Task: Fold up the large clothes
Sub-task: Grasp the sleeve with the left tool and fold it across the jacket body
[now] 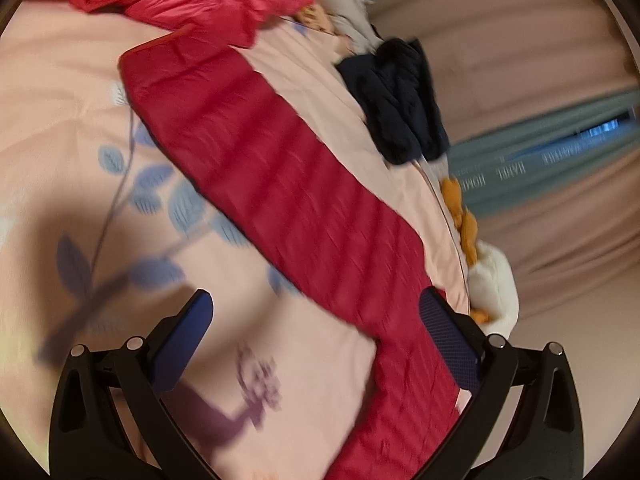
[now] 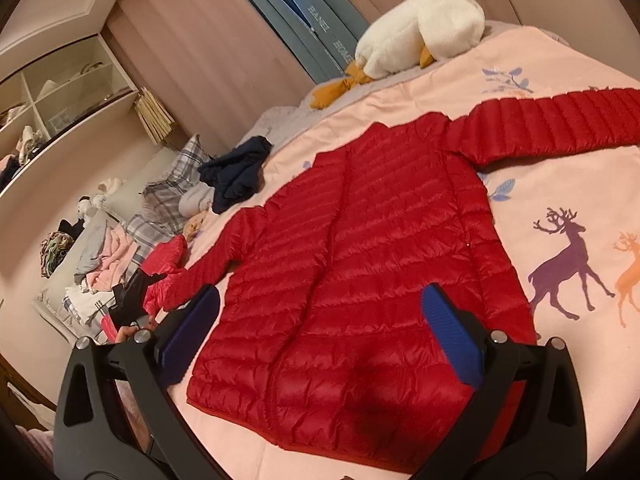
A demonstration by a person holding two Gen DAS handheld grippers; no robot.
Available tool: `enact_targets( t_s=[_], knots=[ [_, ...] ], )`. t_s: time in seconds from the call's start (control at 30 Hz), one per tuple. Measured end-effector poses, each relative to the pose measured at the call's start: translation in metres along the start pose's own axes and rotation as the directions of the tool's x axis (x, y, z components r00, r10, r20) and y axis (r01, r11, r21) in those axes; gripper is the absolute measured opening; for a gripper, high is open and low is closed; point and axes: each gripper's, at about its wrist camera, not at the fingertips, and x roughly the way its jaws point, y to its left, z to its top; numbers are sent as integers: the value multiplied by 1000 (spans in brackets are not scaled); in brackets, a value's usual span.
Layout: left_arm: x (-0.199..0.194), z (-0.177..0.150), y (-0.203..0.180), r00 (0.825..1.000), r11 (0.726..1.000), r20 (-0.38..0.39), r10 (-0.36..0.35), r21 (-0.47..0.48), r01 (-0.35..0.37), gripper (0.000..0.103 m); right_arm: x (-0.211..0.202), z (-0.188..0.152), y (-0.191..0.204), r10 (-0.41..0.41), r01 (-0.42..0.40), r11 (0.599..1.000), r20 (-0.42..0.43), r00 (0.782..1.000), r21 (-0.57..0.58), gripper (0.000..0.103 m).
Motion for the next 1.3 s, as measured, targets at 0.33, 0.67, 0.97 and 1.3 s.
enact_targets(
  t_s=[0.33, 0.67, 0.97, 1.3],
  knots=[
    [31, 45, 25, 999, 992, 5, -48, -119, 48, 102, 20, 7, -18, -55, 55, 998, -13, 998, 28, 101],
    [41, 77, 31, 993, 985, 119, 25, -173, -4, 90, 35, 12, -21, -93, 93, 996, -25, 995, 14, 101],
    [44, 62, 56, 992, 975, 91, 92, -211, -71, 15, 34, 13, -22, -108, 108, 994, -18, 994, 3, 101],
    [4, 0, -136, 990, 901, 130, 62, 420, -112, 11, 22, 2, -18, -110, 110, 993, -7, 994, -30, 101]
  ],
)
